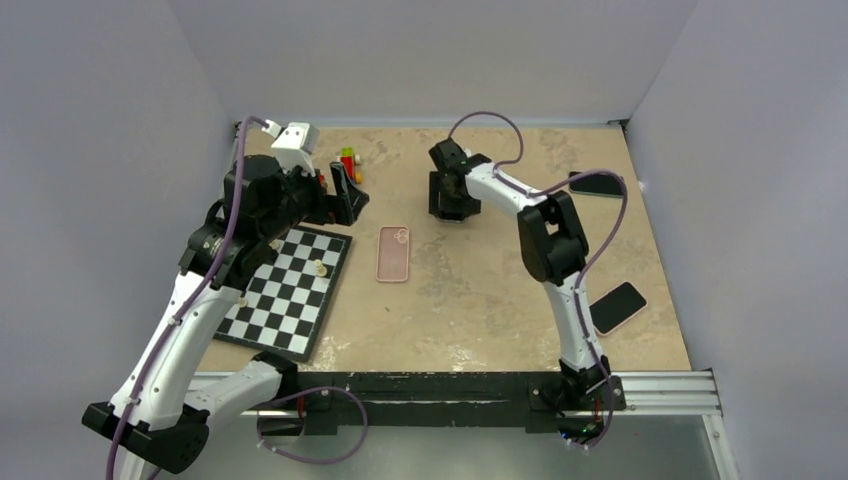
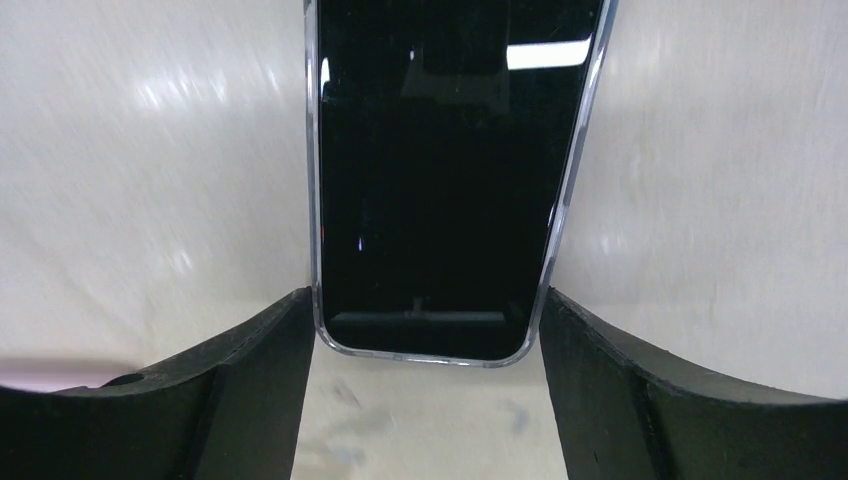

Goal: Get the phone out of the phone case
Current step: Move the phone to the center of the board.

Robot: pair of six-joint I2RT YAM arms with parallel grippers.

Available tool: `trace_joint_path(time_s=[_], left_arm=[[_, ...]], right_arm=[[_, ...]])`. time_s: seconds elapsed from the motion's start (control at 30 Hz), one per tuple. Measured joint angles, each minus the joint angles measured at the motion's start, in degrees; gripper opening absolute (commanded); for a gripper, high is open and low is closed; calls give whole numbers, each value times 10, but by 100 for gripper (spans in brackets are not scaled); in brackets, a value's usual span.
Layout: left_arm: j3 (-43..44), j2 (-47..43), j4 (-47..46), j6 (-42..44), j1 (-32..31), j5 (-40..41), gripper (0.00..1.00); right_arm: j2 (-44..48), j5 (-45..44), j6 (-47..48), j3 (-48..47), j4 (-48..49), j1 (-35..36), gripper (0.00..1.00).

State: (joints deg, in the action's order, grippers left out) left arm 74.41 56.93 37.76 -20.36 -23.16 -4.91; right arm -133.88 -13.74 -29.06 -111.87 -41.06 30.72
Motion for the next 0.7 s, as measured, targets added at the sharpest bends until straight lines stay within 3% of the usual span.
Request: trace_joint_path(time_s=[0.07,0.2,0.27,0.4,0.7], left_arm=[[-1,5,0,0,0,-7,100],[-3,17,-2,-2,0,-23,100],[-3,21,-3,-2,0,-27,100],[-3,24,-3,-2,0,-30,100],[-9,24,-8,0,3,-26,100]], right_arm=[[51,12,3,83,17,3,55],[161,34,11,260,71,16,94],[209,43,15,328,80,27,96],[228,45,20,353,85,38,98],[116,7,19,199,61,31,97]])
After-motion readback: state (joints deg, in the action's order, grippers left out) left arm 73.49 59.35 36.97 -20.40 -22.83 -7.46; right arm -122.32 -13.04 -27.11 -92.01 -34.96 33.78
